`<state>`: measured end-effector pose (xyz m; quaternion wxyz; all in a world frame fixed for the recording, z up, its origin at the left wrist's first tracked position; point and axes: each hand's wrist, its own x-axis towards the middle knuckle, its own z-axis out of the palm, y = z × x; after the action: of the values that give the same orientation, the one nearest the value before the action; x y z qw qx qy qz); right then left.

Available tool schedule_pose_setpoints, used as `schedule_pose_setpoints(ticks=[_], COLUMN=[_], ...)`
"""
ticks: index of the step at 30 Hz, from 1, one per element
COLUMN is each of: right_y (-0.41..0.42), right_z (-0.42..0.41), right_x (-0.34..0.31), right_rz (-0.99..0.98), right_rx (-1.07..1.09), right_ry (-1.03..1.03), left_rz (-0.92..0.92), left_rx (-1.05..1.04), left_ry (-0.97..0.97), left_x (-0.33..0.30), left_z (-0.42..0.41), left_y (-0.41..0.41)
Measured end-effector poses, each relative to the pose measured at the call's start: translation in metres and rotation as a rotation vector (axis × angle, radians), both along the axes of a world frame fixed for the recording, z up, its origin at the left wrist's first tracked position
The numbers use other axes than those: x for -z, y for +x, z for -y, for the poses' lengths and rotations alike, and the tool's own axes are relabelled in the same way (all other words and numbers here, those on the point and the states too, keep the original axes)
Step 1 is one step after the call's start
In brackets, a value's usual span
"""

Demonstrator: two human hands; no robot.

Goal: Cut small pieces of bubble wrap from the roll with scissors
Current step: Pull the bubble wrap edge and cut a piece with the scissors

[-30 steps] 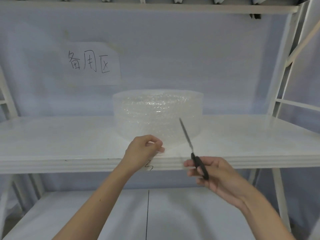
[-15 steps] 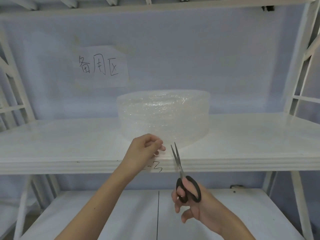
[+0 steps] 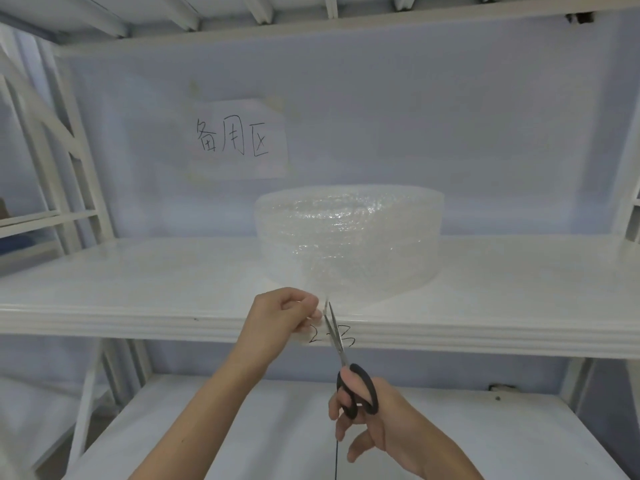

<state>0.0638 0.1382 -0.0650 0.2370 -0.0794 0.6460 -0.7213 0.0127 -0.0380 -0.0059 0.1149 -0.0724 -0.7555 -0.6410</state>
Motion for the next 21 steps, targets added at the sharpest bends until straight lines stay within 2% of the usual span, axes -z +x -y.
schedule_pose_setpoints(ticks=[5, 13, 21], right_y=[-0.007, -0.017, -0.019], right_z=[0.01, 0.012, 0.011], right_x=[-0.005, -0.013, -0.014], right_rz=[-0.031, -0.096, -0.194], right_rx=[0.001, -0.058, -0.017], right_ry=[-0.048, -0.07, -0.043], left_rz=[0.05, 0.055, 0.026], left_rx=[0.05, 0.084, 0.076], left_ry=[0.07, 0.069, 0.062], left_x=[0.002, 0.001, 0.0], left_z=[0.006, 0.01, 0.007], left_y=[0.004, 0.006, 0.011])
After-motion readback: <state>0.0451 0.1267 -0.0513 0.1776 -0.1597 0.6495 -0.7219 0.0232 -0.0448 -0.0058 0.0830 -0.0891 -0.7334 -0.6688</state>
